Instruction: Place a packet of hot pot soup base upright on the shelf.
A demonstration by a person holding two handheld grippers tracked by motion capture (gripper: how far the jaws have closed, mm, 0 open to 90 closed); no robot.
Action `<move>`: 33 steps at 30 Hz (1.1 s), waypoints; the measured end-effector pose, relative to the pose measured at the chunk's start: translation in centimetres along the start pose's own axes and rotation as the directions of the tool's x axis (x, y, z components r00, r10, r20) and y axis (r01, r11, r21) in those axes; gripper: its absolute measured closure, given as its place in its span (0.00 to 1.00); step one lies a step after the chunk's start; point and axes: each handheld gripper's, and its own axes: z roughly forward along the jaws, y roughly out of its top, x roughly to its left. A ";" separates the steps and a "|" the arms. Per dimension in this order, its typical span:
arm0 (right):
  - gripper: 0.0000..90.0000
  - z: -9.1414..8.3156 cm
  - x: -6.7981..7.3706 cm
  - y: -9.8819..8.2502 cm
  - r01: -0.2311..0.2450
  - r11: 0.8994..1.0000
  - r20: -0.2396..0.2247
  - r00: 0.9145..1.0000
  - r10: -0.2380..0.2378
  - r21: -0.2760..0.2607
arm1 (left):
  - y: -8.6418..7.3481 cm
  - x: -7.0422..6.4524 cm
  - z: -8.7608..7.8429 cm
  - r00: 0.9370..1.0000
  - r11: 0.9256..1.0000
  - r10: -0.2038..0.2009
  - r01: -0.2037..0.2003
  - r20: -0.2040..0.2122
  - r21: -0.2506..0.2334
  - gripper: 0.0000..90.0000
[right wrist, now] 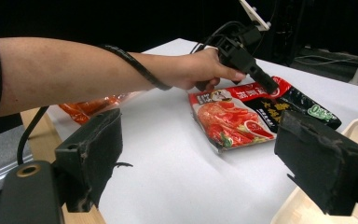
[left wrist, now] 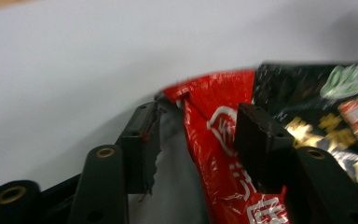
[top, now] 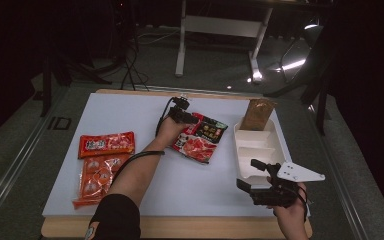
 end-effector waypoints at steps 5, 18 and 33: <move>0.17 0.1 0.0 -0.1 0.007 1.000 -0.009 1.000 -0.007 0.010 | -0.1 -0.6 0.3 0.999 0.999 0.037 -0.037 -0.003 0.008 0.70; 0.17 0.5 -0.1 -0.1 -0.002 1.000 -0.029 1.000 0.002 0.023 | 0.6 -1.6 0.1 0.999 0.997 0.020 -0.017 -0.040 0.070 0.98; 0.17 0.2 0.1 0.2 0.008 1.000 -0.026 1.000 -0.008 0.008 | 0.5 -2.6 -4.0 0.997 1.000 0.004 -0.005 -0.073 -0.018 0.99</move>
